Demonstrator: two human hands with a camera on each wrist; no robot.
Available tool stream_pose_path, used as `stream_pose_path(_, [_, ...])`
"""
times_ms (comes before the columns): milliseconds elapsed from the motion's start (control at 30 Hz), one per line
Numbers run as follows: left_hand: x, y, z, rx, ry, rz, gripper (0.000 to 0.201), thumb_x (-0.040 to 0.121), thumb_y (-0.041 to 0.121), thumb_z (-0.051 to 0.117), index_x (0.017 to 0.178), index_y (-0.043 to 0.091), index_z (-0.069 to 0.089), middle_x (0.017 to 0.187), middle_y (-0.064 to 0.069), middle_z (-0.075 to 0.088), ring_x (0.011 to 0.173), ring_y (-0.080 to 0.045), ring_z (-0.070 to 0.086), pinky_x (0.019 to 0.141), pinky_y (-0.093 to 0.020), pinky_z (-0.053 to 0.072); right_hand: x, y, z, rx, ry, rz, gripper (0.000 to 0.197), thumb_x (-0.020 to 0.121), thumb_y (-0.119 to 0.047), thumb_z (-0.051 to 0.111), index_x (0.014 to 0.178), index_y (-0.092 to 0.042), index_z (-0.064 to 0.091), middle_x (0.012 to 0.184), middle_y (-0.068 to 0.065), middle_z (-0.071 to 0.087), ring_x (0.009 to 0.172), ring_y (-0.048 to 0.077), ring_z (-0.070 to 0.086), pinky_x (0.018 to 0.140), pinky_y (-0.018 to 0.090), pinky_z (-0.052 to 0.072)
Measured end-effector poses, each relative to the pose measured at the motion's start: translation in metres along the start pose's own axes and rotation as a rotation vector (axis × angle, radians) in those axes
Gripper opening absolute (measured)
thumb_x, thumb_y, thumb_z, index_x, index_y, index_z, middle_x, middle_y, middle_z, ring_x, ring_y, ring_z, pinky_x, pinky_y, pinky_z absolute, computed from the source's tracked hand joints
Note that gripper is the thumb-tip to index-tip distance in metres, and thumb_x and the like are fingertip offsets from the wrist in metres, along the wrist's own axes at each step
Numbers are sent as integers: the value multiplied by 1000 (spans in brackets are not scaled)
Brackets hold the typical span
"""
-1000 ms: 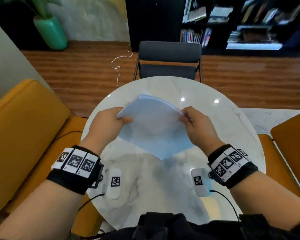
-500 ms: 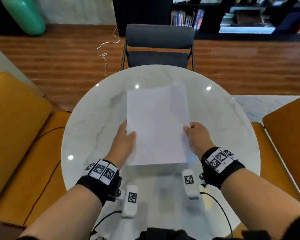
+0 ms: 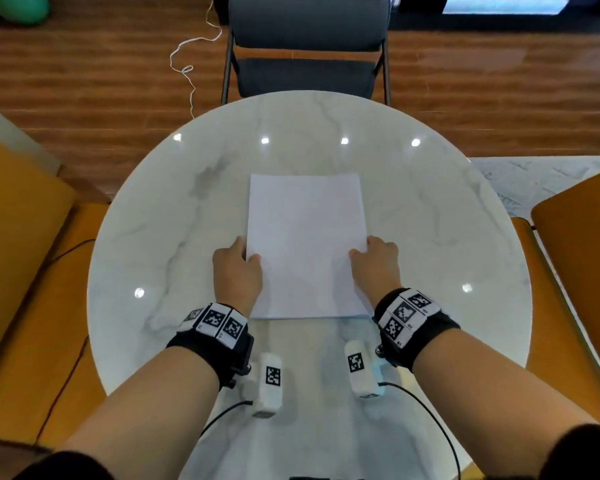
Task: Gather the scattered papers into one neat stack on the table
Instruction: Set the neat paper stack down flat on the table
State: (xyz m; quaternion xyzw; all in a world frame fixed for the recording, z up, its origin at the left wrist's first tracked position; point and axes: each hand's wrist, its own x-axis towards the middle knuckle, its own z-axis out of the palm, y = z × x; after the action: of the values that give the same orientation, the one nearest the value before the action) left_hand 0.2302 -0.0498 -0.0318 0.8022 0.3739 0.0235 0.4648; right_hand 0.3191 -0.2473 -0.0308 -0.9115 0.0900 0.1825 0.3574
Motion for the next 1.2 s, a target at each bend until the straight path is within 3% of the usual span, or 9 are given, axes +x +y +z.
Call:
stream_pose_path(100, [0,1,4,36,-9,9,23,85,-2,43,67,8,32,73,-11,34,58,-18,28,64,-26,37,4,1,4,-75,-7,14,25,93,-20,49,114,-9,54,106,2,49,108,31,53,90,29,41])
stream_pose_path(167, [0,2,5,108,-9,5,17,86,-2,44,70,0,39,76,-26,41,60,-36,40,73,-37,50,3,-1,4,-59,14,55,32,92,-21,52,120,-5,56,119,12,44,107,31,54,95,35,46])
stream_pose_path(267, [2,-1,5,184,-44,-17,21,87,2,48,98,-16,49,106,-43,51,93,-57,52,87,-54,50,0,-2,3,-153,45,34,33,90,-22,55,120,-8,56,122,12,41,111,32,51,96,40,46])
stream_pose_path(400, [2,6,3,446,-25,65,35,93,14,53,124,-2,55,123,-23,51,109,-41,54,95,-47,46,-9,-7,0,-400,122,-76,61,86,-19,57,142,-13,32,136,12,34,122,31,38,102,38,33])
stream_pose_path(567, [-7,12,12,590,-30,267,72,100,24,47,159,9,7,166,-13,12,153,-34,10,121,-43,11,-15,-11,11,-539,8,-460,73,94,-26,42,153,-14,0,162,8,-5,149,28,-9,120,41,-3])
stream_pose_path(733, [-15,-6,32,825,-274,514,73,97,52,6,157,14,-8,167,-8,-12,152,-28,-18,119,-40,-13,-14,2,32,-660,-81,-538,83,89,-63,0,152,-9,-3,161,10,-11,148,26,-14,118,40,-10])
stream_pose_path(833, [-12,-23,37,867,-308,548,83,86,65,-14,154,18,-13,166,-4,-16,148,-22,-24,118,-38,-19,-11,14,38,-661,-74,-538,93,81,-66,-13,152,-8,-1,161,11,-8,149,26,-10,119,41,-9])
stream_pose_path(1067, [-10,-32,41,838,-261,562,73,98,56,12,158,15,10,167,-8,5,152,-29,-2,120,-40,-11,-11,16,43,-655,-60,-517,83,89,-61,3,152,-8,4,161,10,-3,149,26,-6,119,43,-7])
stream_pose_path(1200, [-11,-27,39,858,-280,541,77,93,59,2,157,17,-1,167,-4,-7,153,-26,-12,120,-39,-15,-9,16,42,-671,-72,-509,84,89,-65,0,152,-10,-1,161,9,-8,149,25,-11,120,43,-8])
